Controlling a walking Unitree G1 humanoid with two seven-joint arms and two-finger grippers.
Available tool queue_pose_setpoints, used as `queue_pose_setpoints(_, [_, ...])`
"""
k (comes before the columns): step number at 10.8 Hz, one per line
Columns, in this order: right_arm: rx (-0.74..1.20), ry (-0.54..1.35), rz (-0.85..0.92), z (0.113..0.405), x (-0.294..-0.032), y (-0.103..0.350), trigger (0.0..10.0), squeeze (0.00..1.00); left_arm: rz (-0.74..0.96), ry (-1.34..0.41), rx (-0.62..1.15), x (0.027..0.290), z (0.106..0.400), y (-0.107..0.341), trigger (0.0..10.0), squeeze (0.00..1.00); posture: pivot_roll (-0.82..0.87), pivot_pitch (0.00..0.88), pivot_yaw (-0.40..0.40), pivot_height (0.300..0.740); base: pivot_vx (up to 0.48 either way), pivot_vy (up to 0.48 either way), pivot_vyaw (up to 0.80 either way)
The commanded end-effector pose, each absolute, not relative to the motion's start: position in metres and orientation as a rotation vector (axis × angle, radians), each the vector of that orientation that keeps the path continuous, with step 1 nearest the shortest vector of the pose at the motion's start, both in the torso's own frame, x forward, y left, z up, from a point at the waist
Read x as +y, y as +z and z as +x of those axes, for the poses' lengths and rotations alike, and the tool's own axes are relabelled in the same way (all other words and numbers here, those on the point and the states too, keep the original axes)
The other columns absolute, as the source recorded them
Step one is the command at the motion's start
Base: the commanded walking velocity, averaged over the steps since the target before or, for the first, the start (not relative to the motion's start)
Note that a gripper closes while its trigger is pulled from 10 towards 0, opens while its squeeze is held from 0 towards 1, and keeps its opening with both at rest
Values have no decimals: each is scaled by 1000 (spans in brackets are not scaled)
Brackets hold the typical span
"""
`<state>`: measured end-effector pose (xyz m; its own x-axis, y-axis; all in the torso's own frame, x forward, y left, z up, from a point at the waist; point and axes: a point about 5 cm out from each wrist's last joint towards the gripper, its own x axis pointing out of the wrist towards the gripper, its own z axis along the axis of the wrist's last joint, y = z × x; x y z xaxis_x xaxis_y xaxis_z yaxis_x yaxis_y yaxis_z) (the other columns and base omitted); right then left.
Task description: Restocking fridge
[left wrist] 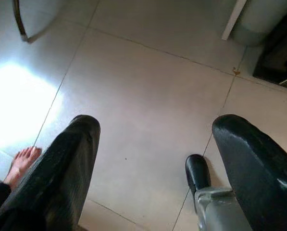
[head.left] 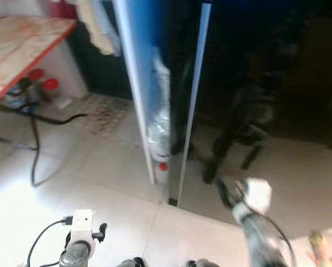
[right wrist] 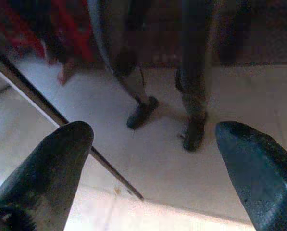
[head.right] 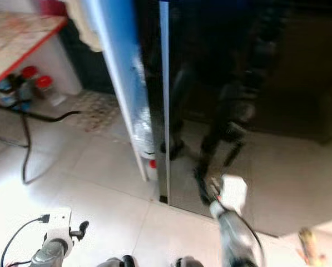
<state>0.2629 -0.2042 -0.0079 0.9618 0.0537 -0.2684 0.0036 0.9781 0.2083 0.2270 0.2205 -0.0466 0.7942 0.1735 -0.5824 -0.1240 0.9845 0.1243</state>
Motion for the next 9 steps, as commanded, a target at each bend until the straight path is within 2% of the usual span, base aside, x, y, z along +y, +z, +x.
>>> queue_pose_setpoints(1, [314, -4, 194, 247, -214, -18, 10000, 0, 72, 172, 672, 222, 217, -53, 10000, 0, -104, 119, 29, 740, 0, 0, 0])
queue_pose_setpoints(3, [457, -72, 186, 214, -228, -42, 10000, 0, 73, 168, 676, 221, 217, -54, 10000, 0, -109, 113, 31, 740, 0, 0, 0])
queue_pose_setpoints(4, [618, -123, 213, 188, -228, -63, 10000, 0, 79, 159, 687, 220, 217, -54, 10000, 0, -110, 118, 35, 740, 0, 0, 0])
queue_pose_setpoints(6, [823, -174, 207, 157, -220, -85, 10000, 0, 81, 158, 711, 220, 214, -57, 10000, 0, -94, 127, 41, 740, 0, 0, 0])
queue_pose_setpoints(9, [819, -136, 236, 168, -206, -83, 10000, 0, 87, 163, 752, 224, 206, -61, 10000, 0, -99, 138, 43, 740, 0, 0, 0])
